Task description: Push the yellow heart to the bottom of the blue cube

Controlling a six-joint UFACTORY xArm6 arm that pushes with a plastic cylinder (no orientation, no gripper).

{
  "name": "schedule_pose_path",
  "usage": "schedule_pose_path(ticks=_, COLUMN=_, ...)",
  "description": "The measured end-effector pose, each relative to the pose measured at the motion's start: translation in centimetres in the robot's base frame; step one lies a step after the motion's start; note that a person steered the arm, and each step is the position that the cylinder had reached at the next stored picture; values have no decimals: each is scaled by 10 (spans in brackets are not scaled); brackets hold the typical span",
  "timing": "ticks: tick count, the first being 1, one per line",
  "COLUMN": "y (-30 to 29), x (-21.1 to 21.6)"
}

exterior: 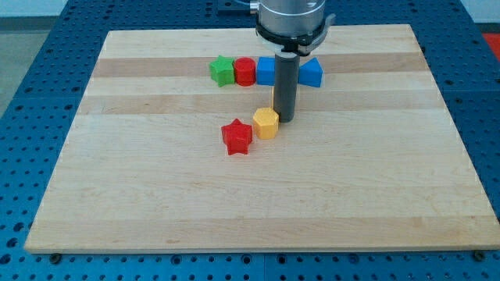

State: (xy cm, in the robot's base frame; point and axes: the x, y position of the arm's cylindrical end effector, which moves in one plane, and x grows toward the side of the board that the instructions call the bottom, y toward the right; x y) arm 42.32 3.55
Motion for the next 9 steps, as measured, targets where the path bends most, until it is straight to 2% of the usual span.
schedule_pose_path(ticks=1, y=11, x=15)
schedule_pose_path(ticks=3, y=45, x=-19)
schedule_pose_path(ticks=4, y=46, x=-21)
schedule_pose_path(ticks=9, y=2, x=-13)
